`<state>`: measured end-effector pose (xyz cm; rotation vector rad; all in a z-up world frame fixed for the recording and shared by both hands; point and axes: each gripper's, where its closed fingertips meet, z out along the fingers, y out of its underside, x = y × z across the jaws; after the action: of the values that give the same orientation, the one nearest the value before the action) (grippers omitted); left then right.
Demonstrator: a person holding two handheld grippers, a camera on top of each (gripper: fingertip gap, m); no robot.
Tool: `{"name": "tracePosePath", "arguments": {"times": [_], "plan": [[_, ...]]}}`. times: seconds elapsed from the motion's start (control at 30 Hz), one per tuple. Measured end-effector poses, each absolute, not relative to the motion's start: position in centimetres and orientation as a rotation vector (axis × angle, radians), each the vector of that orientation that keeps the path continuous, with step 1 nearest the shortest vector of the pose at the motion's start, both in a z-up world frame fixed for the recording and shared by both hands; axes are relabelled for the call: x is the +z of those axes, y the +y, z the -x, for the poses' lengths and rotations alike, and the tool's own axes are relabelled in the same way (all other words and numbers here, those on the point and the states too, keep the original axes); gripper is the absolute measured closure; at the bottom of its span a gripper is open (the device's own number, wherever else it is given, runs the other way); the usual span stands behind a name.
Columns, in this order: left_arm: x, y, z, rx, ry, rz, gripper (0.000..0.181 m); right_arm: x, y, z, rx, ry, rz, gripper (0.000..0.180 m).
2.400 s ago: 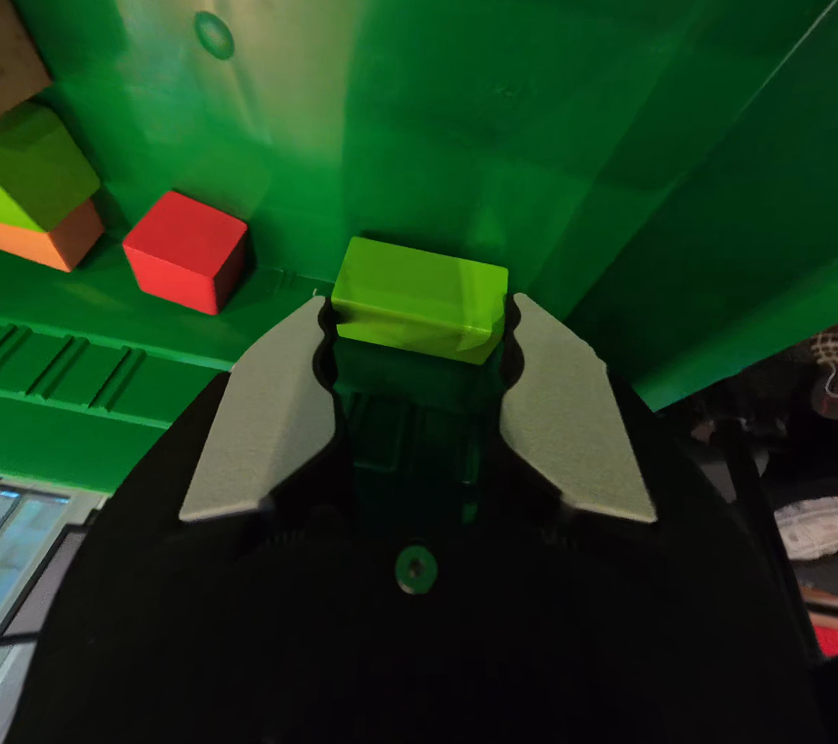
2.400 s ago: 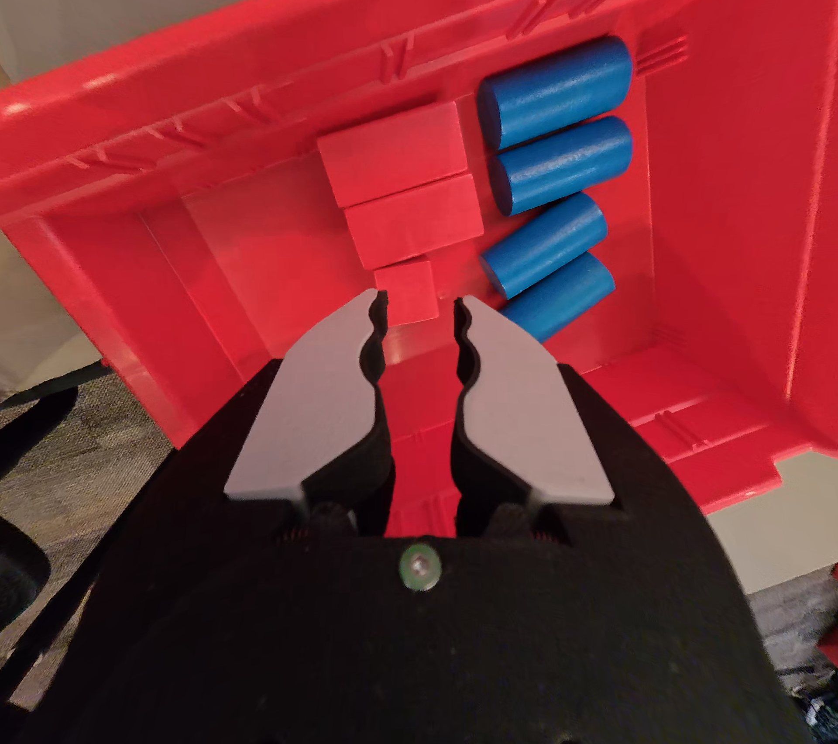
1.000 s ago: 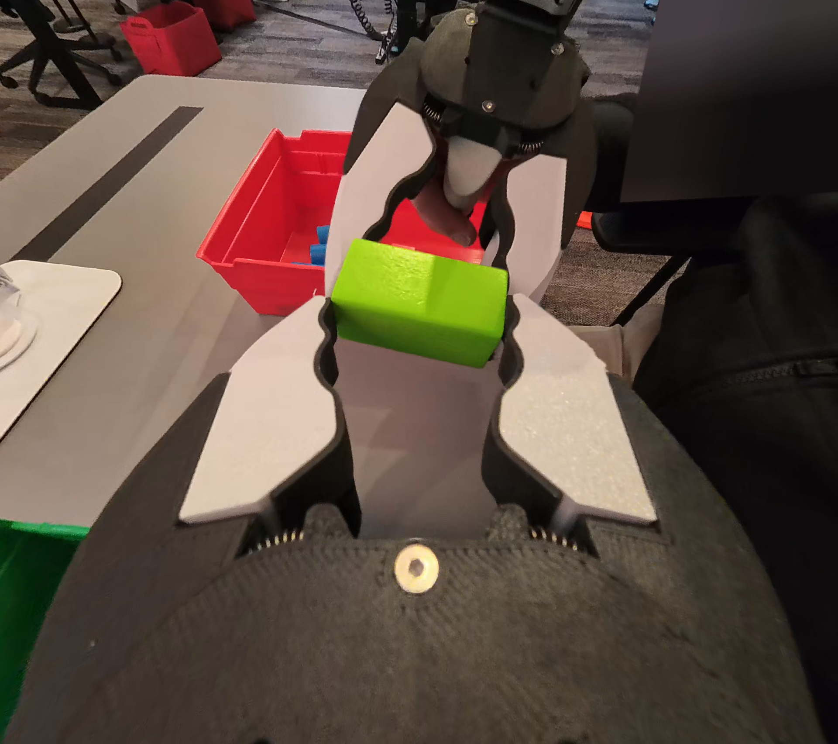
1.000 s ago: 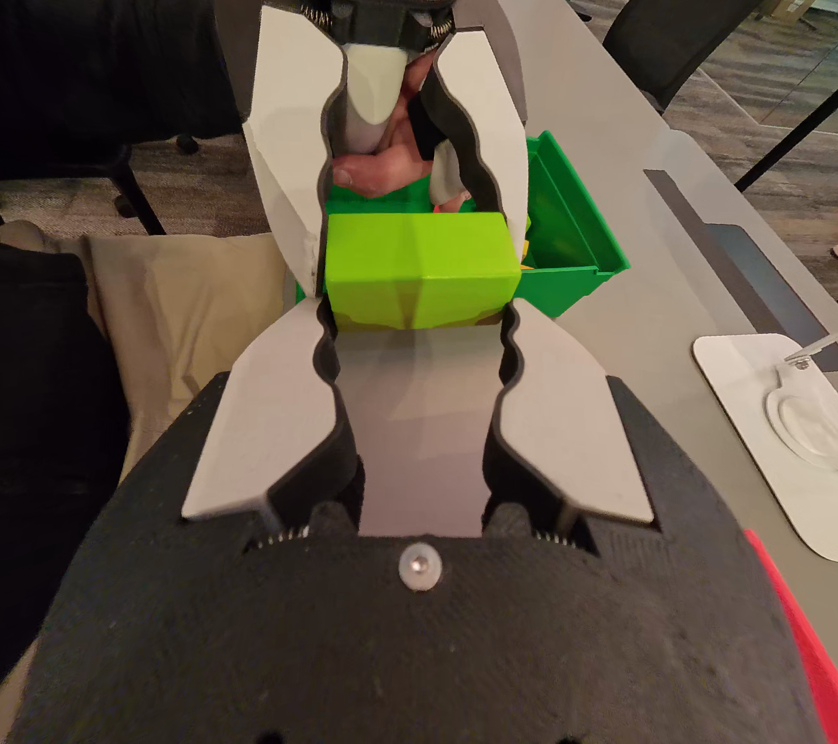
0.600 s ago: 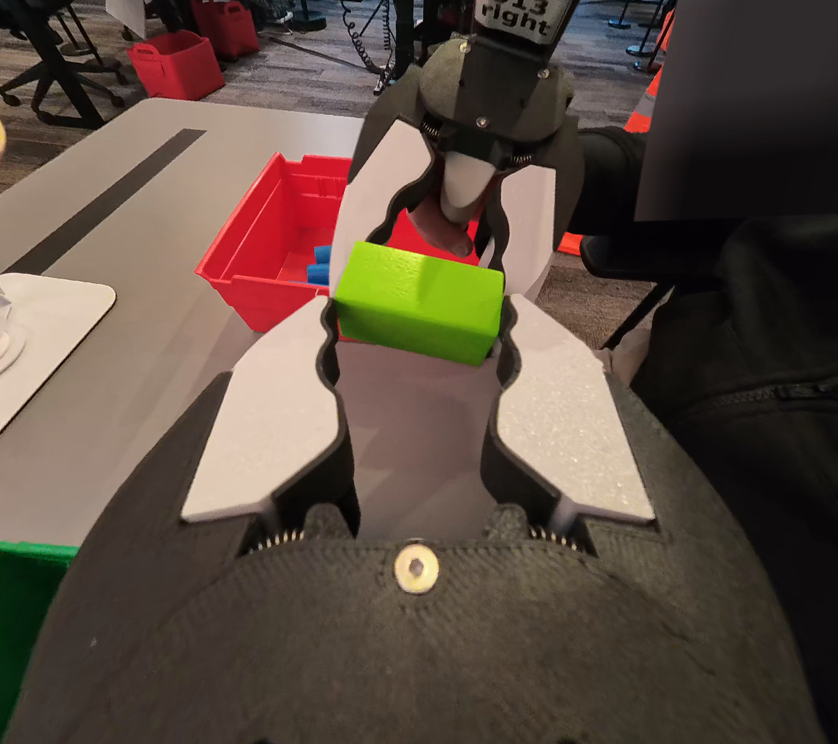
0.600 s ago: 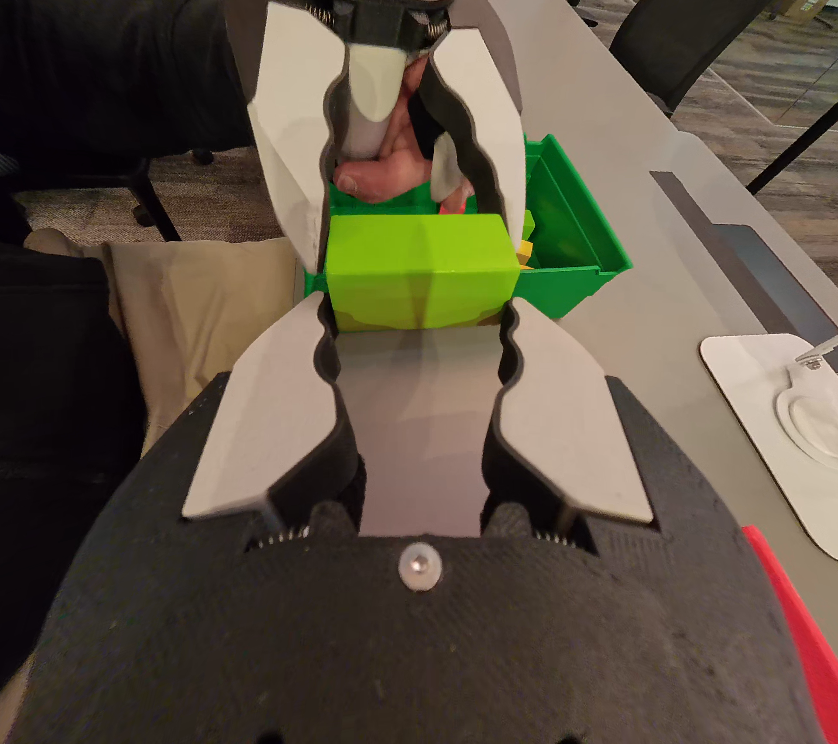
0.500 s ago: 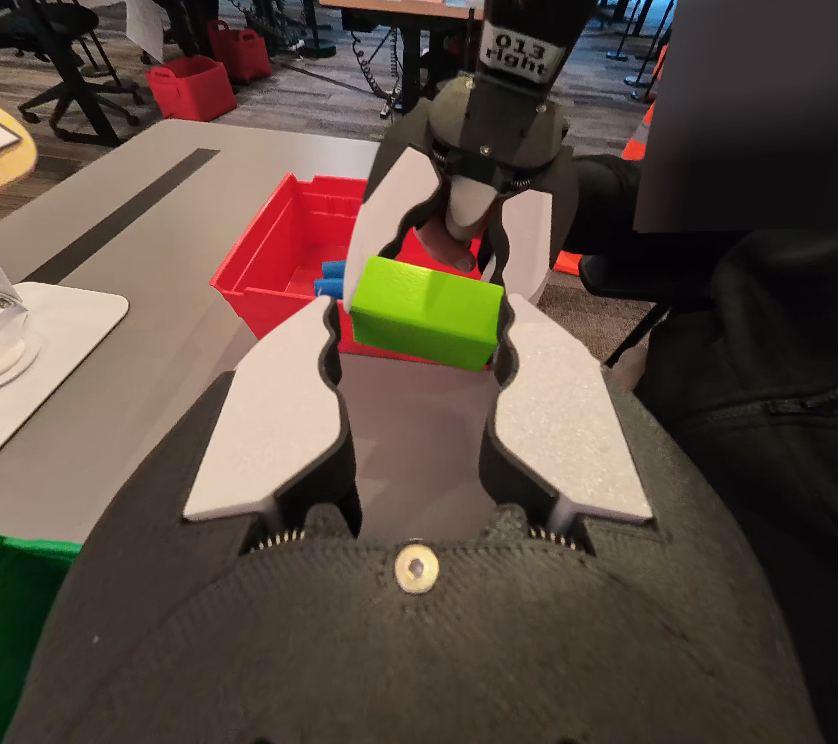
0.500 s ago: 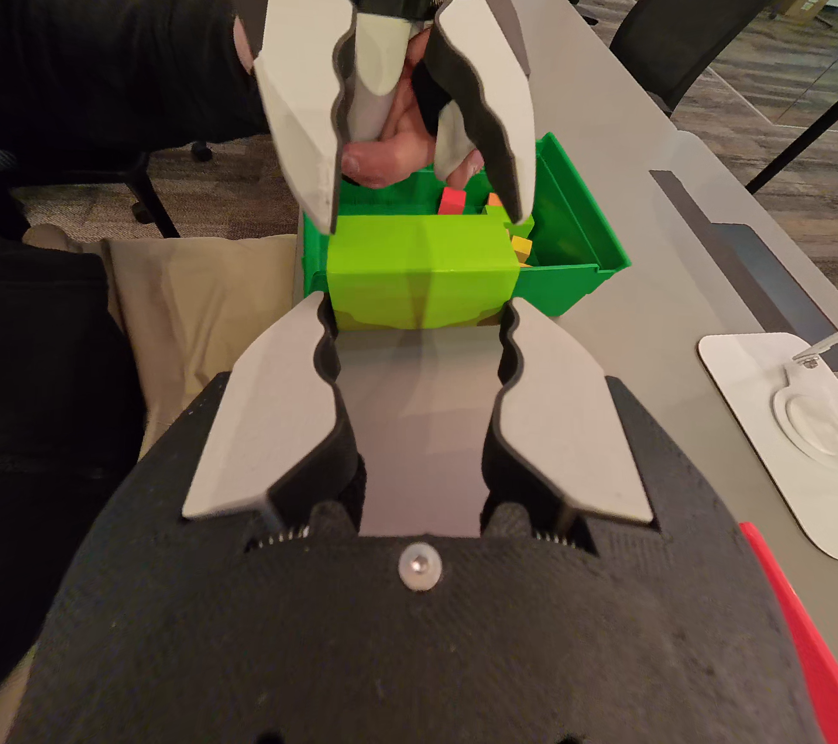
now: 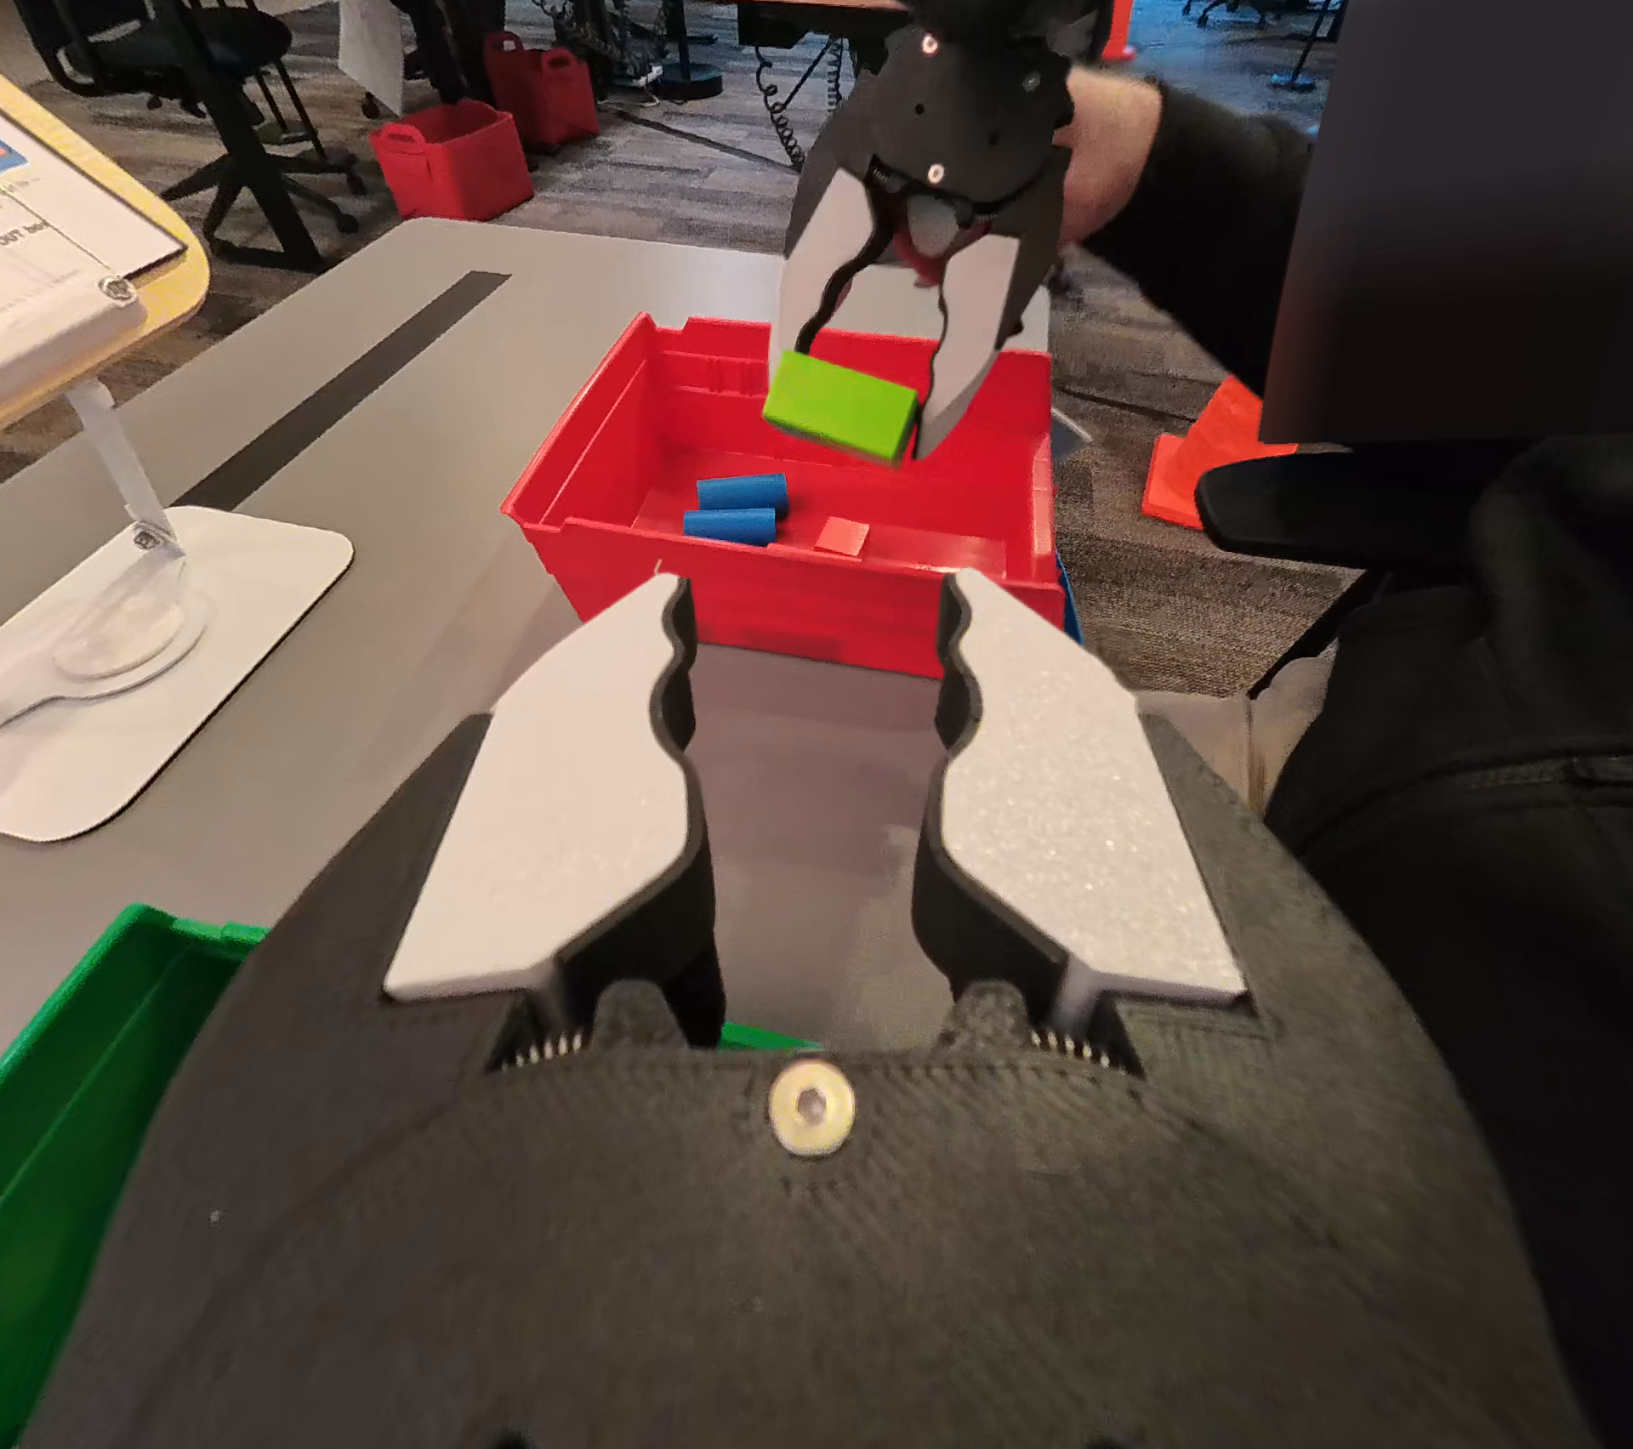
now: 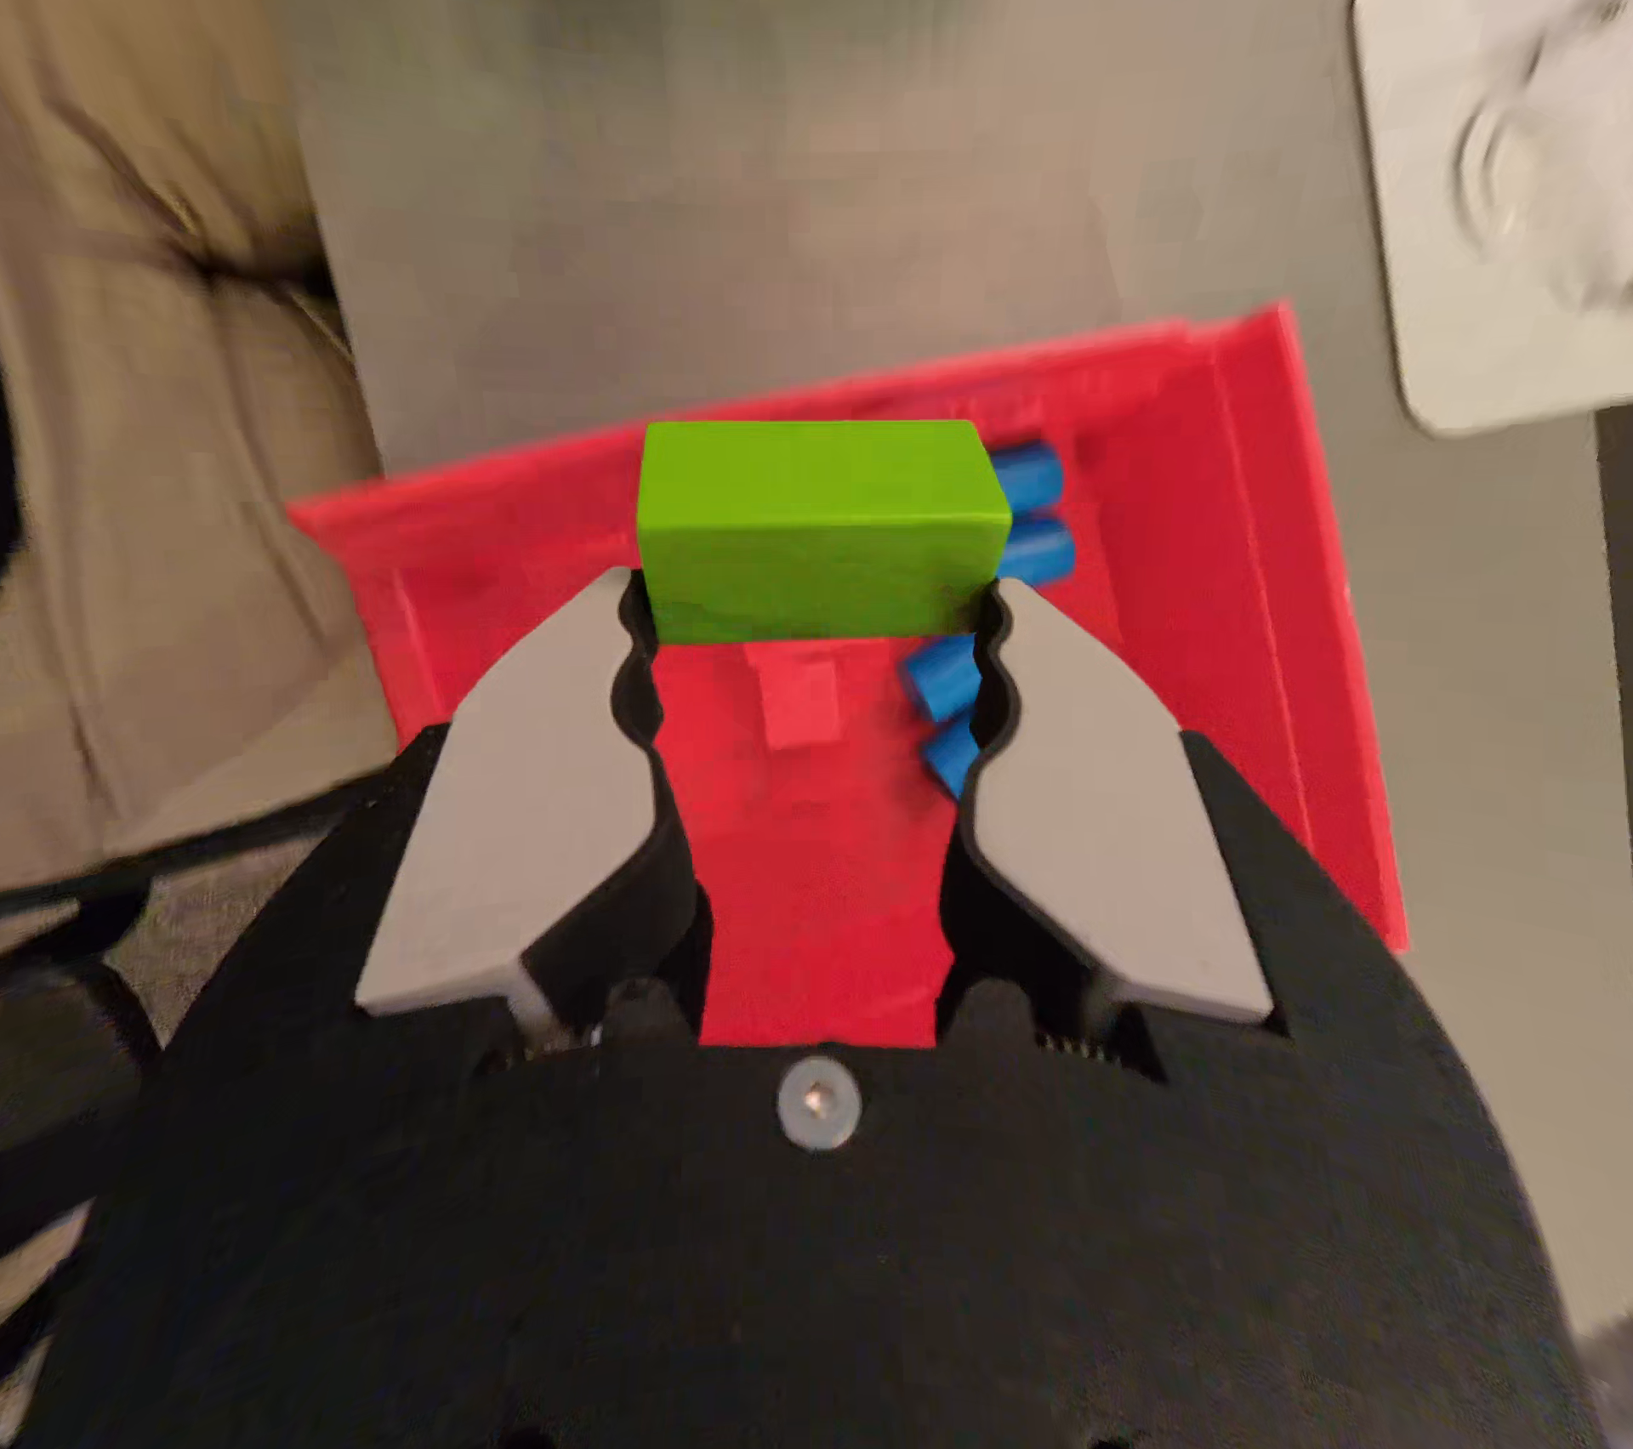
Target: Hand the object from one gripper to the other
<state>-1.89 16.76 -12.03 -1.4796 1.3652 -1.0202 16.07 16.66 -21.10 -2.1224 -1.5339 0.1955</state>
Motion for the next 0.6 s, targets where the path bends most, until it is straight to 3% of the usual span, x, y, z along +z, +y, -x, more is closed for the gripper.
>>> {"name": "tracePosePath", "arguments": {"times": [0.27,0.6], "plan": [[-13.2,16.9,1.9,-0.967,1.406,1.5,0.13,-27.6,15.4,-23.7,-0.121,-1.707,2.486,0.11],[-13.5,17.2,2.2,-0.953,1.408,1.509,0.132,-30.3,14.8,-25.8,-0.274,-1.921,2.572,0.11]]}}
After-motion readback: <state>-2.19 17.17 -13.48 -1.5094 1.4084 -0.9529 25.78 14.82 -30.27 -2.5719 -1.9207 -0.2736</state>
